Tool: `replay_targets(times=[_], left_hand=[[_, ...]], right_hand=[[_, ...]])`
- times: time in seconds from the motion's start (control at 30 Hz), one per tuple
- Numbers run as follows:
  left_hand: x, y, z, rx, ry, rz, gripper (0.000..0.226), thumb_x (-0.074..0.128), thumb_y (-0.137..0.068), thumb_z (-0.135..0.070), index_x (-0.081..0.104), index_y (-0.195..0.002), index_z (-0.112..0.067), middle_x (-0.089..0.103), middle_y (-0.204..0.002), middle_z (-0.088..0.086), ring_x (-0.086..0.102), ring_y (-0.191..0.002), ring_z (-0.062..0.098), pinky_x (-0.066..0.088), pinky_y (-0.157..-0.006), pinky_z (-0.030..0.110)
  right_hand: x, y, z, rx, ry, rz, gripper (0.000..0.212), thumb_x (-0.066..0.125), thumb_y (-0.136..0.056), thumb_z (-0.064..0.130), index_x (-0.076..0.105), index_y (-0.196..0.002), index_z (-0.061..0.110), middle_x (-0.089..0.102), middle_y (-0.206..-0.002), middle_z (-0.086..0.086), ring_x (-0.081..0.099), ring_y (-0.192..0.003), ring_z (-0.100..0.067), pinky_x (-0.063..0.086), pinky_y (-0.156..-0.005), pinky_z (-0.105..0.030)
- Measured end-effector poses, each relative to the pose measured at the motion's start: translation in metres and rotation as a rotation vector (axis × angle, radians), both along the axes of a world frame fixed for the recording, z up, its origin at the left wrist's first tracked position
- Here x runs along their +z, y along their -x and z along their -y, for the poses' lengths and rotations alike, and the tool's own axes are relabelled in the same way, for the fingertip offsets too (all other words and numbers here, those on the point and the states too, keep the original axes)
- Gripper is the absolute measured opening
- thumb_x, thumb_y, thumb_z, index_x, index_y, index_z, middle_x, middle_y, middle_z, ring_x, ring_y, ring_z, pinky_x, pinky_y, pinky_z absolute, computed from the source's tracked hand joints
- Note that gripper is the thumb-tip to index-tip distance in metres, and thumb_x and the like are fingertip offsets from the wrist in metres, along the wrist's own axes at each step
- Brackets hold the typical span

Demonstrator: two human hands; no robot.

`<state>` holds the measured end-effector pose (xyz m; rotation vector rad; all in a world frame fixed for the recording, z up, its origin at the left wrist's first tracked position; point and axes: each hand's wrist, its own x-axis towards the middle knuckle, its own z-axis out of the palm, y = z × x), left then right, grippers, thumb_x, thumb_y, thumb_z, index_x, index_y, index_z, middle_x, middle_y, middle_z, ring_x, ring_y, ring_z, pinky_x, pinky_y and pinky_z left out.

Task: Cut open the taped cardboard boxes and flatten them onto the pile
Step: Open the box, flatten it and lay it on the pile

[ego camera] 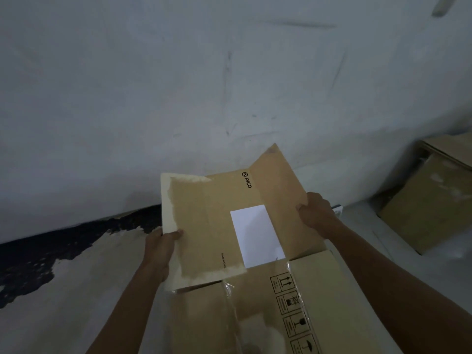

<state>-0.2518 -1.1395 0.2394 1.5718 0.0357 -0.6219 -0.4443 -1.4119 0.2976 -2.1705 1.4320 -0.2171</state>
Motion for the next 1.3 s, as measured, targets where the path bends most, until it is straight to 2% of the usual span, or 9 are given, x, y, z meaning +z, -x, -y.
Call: replay_targets(times=[0.17,0.33,0.47,0.6,0.73,0.93,1.07,1.17,1.3], left_hand=[[-0.015,-0.010,0.053,0.069,-0.020,-0.032,0.019,0.062,-0.091,-0.001,0.065,-0.109,-0.009,0.066,-0.091,0.007,0.061,-0.077,0.024,0.048,-0.067,0.031],[-0.036,-0.024,0.094,0.114,-0.109,-0.003,0.022,0.063,-0.090,-0.001,0.067,-0.111,-0.001,0.066,-0.102,0.013,0.061,-0.087,0.029,0.049,-0.075,0.036],[-0.061,-0.035,0.117,0.176,-0.199,0.010,0.023,0.065,-0.090,-0.005,0.068,-0.113,-0.003,0.069,-0.107,0.015,0.065,-0.098,0.034,0.053,-0.090,0.048],[-0.090,-0.041,0.133,0.237,-0.307,0.036,0.024,0.066,-0.092,-0.009,0.066,-0.115,-0.002,0.069,-0.108,0.016,0.064,-0.093,0.032,0.053,-0.081,0.040],[-0.119,-0.036,0.144,0.239,-0.587,0.126,0.034,0.067,-0.094,-0.018,0.061,-0.119,0.004,0.065,-0.110,0.021,0.059,-0.093,0.031,0.046,-0.075,0.037],[-0.156,-0.033,0.137,0.105,-0.977,0.211,0.056,0.066,-0.092,-0.038,0.052,-0.135,-0.004,0.046,-0.125,0.024,0.046,-0.114,0.043,0.045,-0.093,0.053],[-0.168,-0.030,0.145,0.171,-0.972,0.222,0.052,0.064,-0.095,-0.031,0.048,-0.137,-0.005,0.038,-0.133,0.023,0.040,-0.116,0.043,0.040,-0.097,0.057],[-0.174,-0.038,0.146,0.219,-1.005,0.190,0.049,0.062,-0.096,-0.029,0.049,-0.136,-0.005,0.040,-0.135,0.024,0.041,-0.118,0.046,0.039,-0.094,0.059],[-0.179,-0.047,0.143,0.233,-1.005,0.171,0.050,0.061,-0.097,-0.033,0.048,-0.139,-0.008,0.042,-0.137,0.021,0.041,-0.120,0.046,0.038,-0.095,0.061]], right_hand=[[-0.018,-0.020,0.055,0.020,-0.036,-0.025,0.033,0.051,-0.098,0.025,0.052,-0.124,0.005,0.057,-0.123,-0.019,0.057,-0.110,-0.038,0.045,-0.087,-0.039],[-0.049,-0.046,0.101,0.078,-0.070,-0.050,0.032,0.049,-0.099,0.024,0.050,-0.124,0.003,0.055,-0.124,-0.020,0.055,-0.111,-0.039,0.048,-0.092,-0.044],[-0.080,-0.068,0.128,0.123,-0.118,-0.049,0.030,0.048,-0.101,0.024,0.050,-0.122,0.004,0.056,-0.121,-0.019,0.056,-0.109,-0.038,0.044,-0.083,-0.037],[-0.119,-0.083,0.149,0.172,-0.180,-0.026,0.027,0.050,-0.100,0.022,0.053,-0.117,0.002,0.061,-0.115,-0.020,0.059,-0.103,-0.037,0.043,-0.076,-0.033],[-0.155,-0.087,0.160,0.141,-0.188,-0.076,0.031,0.054,-0.099,0.024,0.054,-0.118,0.000,0.061,-0.115,-0.021,0.059,-0.106,-0.038,0.041,-0.075,-0.033],[-0.187,-0.079,0.172,0.125,-0.152,-0.201,0.034,0.055,-0.096,0.028,0.057,-0.121,0.004,0.056,-0.117,-0.021,0.054,-0.108,-0.040,0.047,-0.087,-0.041],[-0.200,-0.082,0.170,0.109,-0.268,-0.109,0.032,0.052,-0.098,0.019,0.054,-0.127,0.007,0.061,-0.121,-0.019,0.058,-0.111,-0.039,0.043,-0.084,-0.037],[-0.203,-0.090,0.166,0.109,-0.290,-0.071,0.039,0.054,-0.097,0.023,0.051,-0.134,0.012,0.062,-0.124,-0.015,0.058,-0.114,-0.040,0.047,-0.092,-0.042],[-0.206,-0.099,0.164,0.117,-0.292,-0.121,0.042,0.062,-0.092,0.032,0.053,-0.128,0.012,0.064,-0.120,-0.014,0.060,-0.108,-0.037,0.049,-0.086,-0.041]])
